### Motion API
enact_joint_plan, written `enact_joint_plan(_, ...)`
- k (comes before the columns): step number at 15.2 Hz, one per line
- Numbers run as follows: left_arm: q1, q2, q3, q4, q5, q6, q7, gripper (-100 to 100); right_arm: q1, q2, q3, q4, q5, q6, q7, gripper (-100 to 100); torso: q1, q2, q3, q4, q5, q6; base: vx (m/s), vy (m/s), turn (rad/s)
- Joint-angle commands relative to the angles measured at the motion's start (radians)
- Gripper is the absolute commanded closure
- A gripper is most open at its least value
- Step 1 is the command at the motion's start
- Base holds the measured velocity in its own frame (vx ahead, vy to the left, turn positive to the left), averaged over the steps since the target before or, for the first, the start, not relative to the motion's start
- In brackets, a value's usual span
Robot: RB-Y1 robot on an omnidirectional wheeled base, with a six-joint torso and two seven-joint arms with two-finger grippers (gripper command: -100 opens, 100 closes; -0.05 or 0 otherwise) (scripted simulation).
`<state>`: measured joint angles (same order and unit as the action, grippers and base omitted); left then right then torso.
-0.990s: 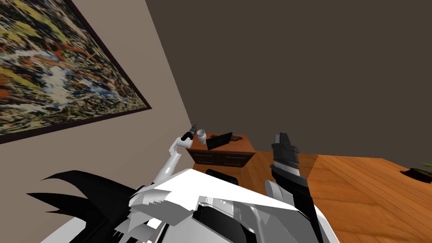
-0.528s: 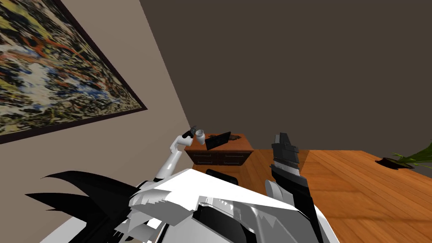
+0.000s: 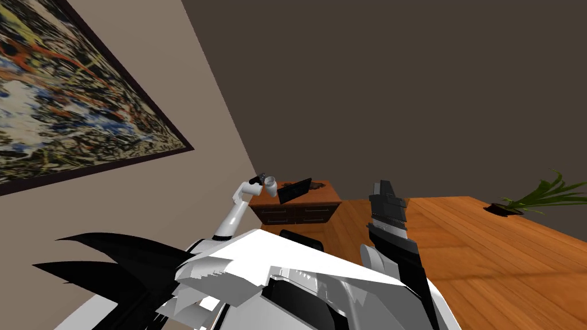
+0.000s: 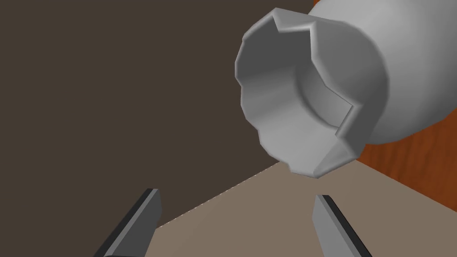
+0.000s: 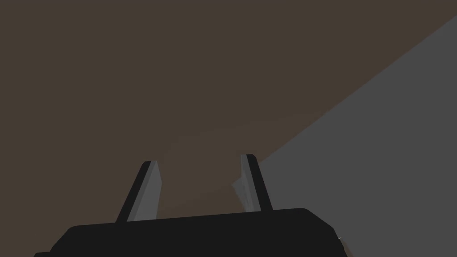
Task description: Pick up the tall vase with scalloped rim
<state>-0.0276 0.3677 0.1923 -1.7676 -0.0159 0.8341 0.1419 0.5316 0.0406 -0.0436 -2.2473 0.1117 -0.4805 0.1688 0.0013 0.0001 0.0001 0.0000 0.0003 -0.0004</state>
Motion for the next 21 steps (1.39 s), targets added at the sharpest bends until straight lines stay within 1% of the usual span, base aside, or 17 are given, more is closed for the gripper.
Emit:
enact_joint_plan(1,-0.026,0.007,0.008,0.023,0.000,0.050,0.006,-100,0.000,0.000,0.000,0.000,0.000,0.000,0.000,0,0.000,0.000,0.000,0.000,0.000,0.000,-0.011,0.011,-0.130)
enact_joint_plan(3,-0.026,0.007,0.008,0.023,0.000,0.089,0.006,-100,0.000,0.000,0.000,0.000,0.000,0.000,0.000,0,0.000,0.000,0.000,0.000,0.000,0.001,-0.014,0.015,-0.103)
enact_joint_plan(4,-0.026,0.007,0.008,0.023,0.000,0.094,0.006,-100,0.000,0.000,0.000,0.000,0.000,0.000,0.000,0,0.000,0.000,0.000,0.000,0.000,0.000,-0.007,0.009,0.011)
enact_joint_plan(5,-0.051,0.014,0.016,0.049,0.000,0.125,0.011,-100,0.000,0.000,0.000,0.000,0.000,0.000,0.000,0,0.000,0.000,0.000,0.000,0.000,0.000,-0.008,0.010,-0.120)
enact_joint_plan(7,-0.051,0.014,0.016,0.049,0.000,0.162,0.011,-100,0.000,0.000,0.000,0.000,0.000,0.000,0.000,0,0.000,0.000,0.000,0.000,0.000,0.001,-0.012,0.015,-0.097)
enact_joint_plan(8,-0.075,0.020,0.023,0.074,0.000,0.185,0.016,-100,0.000,0.000,0.000,0.000,0.000,0.000,0.000,0,0.000,0.000,0.000,0.000,0.000,0.000,-0.015,0.012,-0.122)
enact_joint_plan(10,-0.075,0.020,0.023,0.074,0.000,0.225,0.016,-100,0.000,0.000,0.000,0.000,0.000,0.000,0.000,0,0.000,0.000,0.000,0.000,0.000,0.001,-0.015,0.014,-0.100)
enact_joint_plan(11,-0.075,0.020,0.023,0.074,0.000,0.228,0.016,-100,0.000,0.000,0.000,0.000,0.000,0.000,0.000,0,0.000,0.000,0.000,0.000,0.000,0.000,-0.006,0.010,-0.002)
enact_joint_plan(12,-0.099,0.026,0.030,0.099,0.001,0.262,0.021,-100,0.000,0.000,0.000,0.000,0.000,0.000,0.000,0,0.000,0.000,0.000,0.000,0.000,0.000,-0.007,0.009,-0.098)
enact_joint_plan(14,-0.099,0.026,0.030,0.099,0.001,0.292,0.021,-100,0.000,0.000,0.000,0.000,0.000,0.000,0.000,0,0.000,0.000,0.000,0.000,0.000,0.001,-0.009,0.013,-0.104)
enact_joint_plan(15,-0.122,0.031,0.037,0.123,0.001,0.322,0.026,-100,0.000,0.000,0.000,0.000,0.000,0.000,0.000,0,0.000,0.000,0.000,0.000,0.000,0.000,-0.011,0.014,-0.146)
enact_joint_plan(17,-0.122,0.031,0.037,0.123,0.001,0.353,0.026,-100,0.000,0.000,0.000,0.000,0.000,0.000,0.000,0,0.000,0.000,0.000,0.000,0.000,0.001,-0.011,0.017,-0.087)
enact_joint_plan(18,-0.144,0.036,0.044,0.145,0.001,0.382,0.031,-100,0.000,0.000,0.000,0.000,0.000,0.000,0.000,0,0.000,0.000,0.000,0.000,0.000,0.000,-0.010,0.013,-0.098)
enact_joint_plan(20,-0.144,0.036,0.044,0.145,0.001,0.412,0.031,-100,0.000,0.000,0.000,0.000,0.000,0.000,0.000,0,0.000,0.000,0.000,0.000,0.000,0.001,-0.008,0.014,-0.085)
enact_joint_plan(21,-0.165,0.041,0.050,0.167,0.001,0.442,0.036,-100,0.000,0.000,0.000,0.000,0.000,0.000,0.000,0,0.000,0.000,0.000,0.000,0.000,0.000,-0.008,0.014,-0.101)
